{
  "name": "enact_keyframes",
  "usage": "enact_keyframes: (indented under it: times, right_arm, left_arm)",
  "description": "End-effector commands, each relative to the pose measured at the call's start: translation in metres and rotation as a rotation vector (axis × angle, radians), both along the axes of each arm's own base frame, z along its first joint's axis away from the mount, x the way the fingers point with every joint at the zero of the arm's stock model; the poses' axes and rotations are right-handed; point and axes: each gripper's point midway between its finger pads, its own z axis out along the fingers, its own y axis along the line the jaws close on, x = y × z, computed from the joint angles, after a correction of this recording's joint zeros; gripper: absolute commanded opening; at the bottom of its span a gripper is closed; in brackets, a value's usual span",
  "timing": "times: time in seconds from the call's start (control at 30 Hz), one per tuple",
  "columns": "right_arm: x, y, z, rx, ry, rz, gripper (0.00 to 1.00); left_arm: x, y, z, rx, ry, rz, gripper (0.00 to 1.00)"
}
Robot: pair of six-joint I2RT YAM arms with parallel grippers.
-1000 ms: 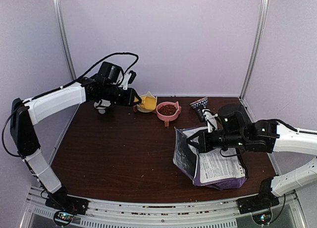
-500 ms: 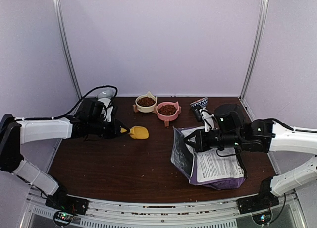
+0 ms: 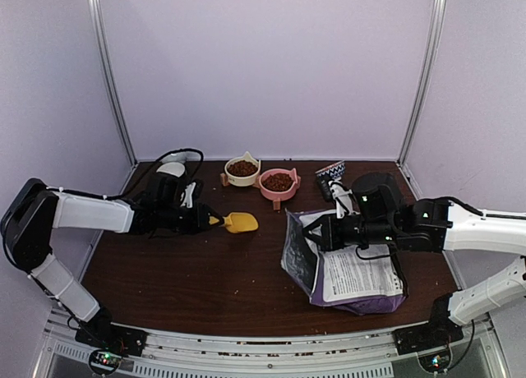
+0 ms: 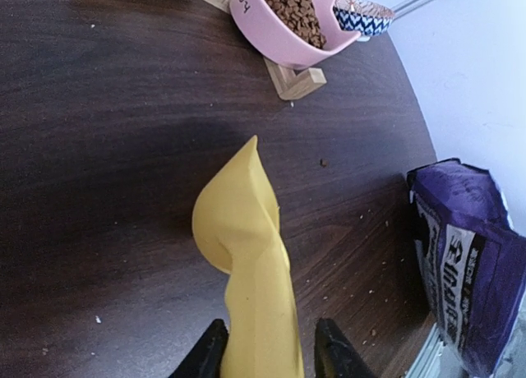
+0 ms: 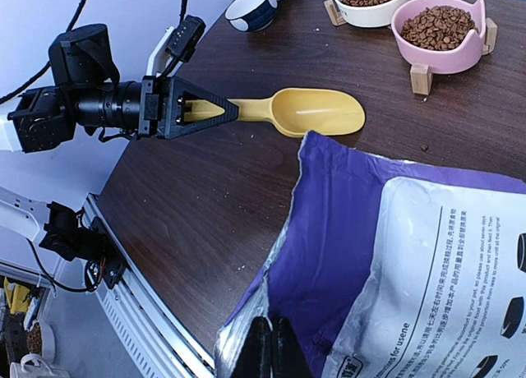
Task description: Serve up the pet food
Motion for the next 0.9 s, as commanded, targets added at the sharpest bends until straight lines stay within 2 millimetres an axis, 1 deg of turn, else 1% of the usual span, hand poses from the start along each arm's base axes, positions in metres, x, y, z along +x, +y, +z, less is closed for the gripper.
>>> enact_keyframes:
  times: [0.0,0.1,0.2,0.27,0.3,0.33,0.4,0.43,0.47,0.53,0.57,0.63,0.67,0.7,0.77,0.87]
  right_arm:
    - [0.007,0.008,0.027,0.077,-0.038,-0.014,0.0]
    - [0.007,0.006,0.027,0.079,-0.039,-0.02,0.0]
    - [0.007,0.005,0.029,0.079,-0.041,-0.021,0.0]
    - [0.006,0.005,0.03,0.079,-0.042,-0.019,0.0]
    - [0.006,0.005,0.031,0.078,-0.044,-0.015,0.0]
    - [0.005,0.005,0.035,0.075,-0.047,-0.008,0.0]
    - [0.003,0.005,0.038,0.04,-0.044,0.014,0.0]
    - [0.001,0.005,0.039,0.016,-0.039,0.032,0.0]
    - [-0.002,0.006,0.042,-0.003,-0.036,0.062,0.0]
    - [-0.012,0.011,0.05,-0.028,-0.03,0.14,0.0]
    - [-0.018,0.014,0.056,-0.024,-0.017,0.178,0.0]
    - [-0.032,0.019,0.071,-0.009,-0.007,0.269,0.0]
    - [-0.04,0.02,0.078,-0.004,0.004,0.314,0.0]
    - [-0.052,0.019,0.082,-0.002,0.032,0.371,0.0]
    - [-0.068,0.018,0.094,0.012,0.056,0.453,0.0]
    - [-0.085,0.011,0.108,0.042,0.061,0.52,0.0]
  left_arm:
    - [0.005,0.002,0.0,-0.003,-0.037,0.006,0.48]
    - [0.007,0.01,-0.006,0.042,-0.031,0.041,0.63]
    - [0.008,0.016,-0.006,0.062,-0.038,0.06,0.72]
    - [0.01,0.024,-0.007,0.096,-0.04,0.089,0.85]
    - [0.01,0.032,-0.01,0.128,-0.035,0.113,0.87]
    - [0.012,0.043,-0.013,0.175,-0.032,0.154,0.89]
    - [0.014,0.07,-0.016,0.26,-0.02,0.241,0.9]
    - [0.014,0.083,-0.013,0.294,-0.03,0.277,0.9]
    - [0.014,0.093,-0.007,0.326,-0.057,0.305,0.9]
    - [0.013,0.107,0.021,0.383,-0.154,0.315,0.9]
    - [0.014,0.109,0.036,0.396,-0.212,0.3,0.9]
    - [0.01,0.101,0.067,0.39,-0.34,0.212,0.89]
    - [0.007,0.094,0.08,0.38,-0.402,0.151,0.89]
    - [0.001,0.083,0.093,0.347,-0.456,0.07,0.89]
    - [-0.017,0.057,0.112,0.29,-0.544,-0.109,0.88]
    - [-0.058,0.014,0.134,0.202,-0.632,-0.361,0.88]
